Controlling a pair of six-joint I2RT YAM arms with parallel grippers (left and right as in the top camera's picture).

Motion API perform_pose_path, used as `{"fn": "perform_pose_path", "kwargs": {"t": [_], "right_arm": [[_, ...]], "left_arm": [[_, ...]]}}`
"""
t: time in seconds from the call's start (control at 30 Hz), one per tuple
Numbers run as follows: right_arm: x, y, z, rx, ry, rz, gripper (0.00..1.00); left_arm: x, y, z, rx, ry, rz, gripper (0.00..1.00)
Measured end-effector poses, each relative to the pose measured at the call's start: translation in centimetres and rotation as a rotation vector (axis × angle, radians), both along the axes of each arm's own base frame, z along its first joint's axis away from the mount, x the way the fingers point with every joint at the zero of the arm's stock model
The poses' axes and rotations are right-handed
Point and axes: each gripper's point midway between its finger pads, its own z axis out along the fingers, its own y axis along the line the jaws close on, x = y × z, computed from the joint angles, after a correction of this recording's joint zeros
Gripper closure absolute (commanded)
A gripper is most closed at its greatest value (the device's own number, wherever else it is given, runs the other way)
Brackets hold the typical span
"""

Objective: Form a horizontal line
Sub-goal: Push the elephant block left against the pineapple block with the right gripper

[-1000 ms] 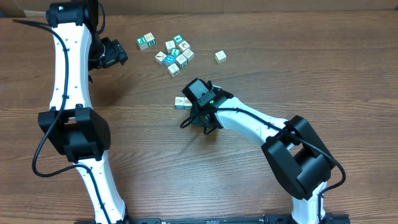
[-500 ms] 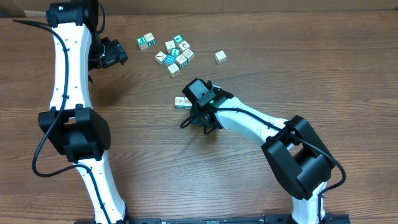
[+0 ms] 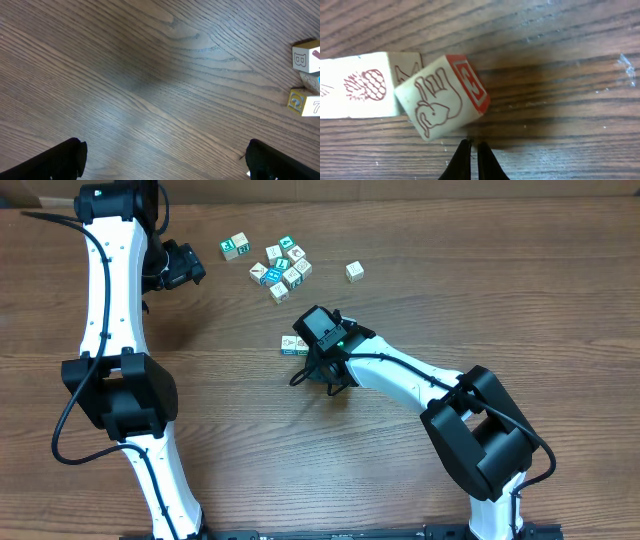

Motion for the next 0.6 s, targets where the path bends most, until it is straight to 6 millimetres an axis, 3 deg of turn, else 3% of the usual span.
{"fn": "perform_pose_path", "kwargs": {"t": [0.6], "right_arm": [[0.84, 0.05, -0.09, -0.006, -0.037, -0.01, 0.96]], "left_arm": [[0.0, 0.0, 0.0, 0.0, 0.0, 0.0, 0.0]]}}
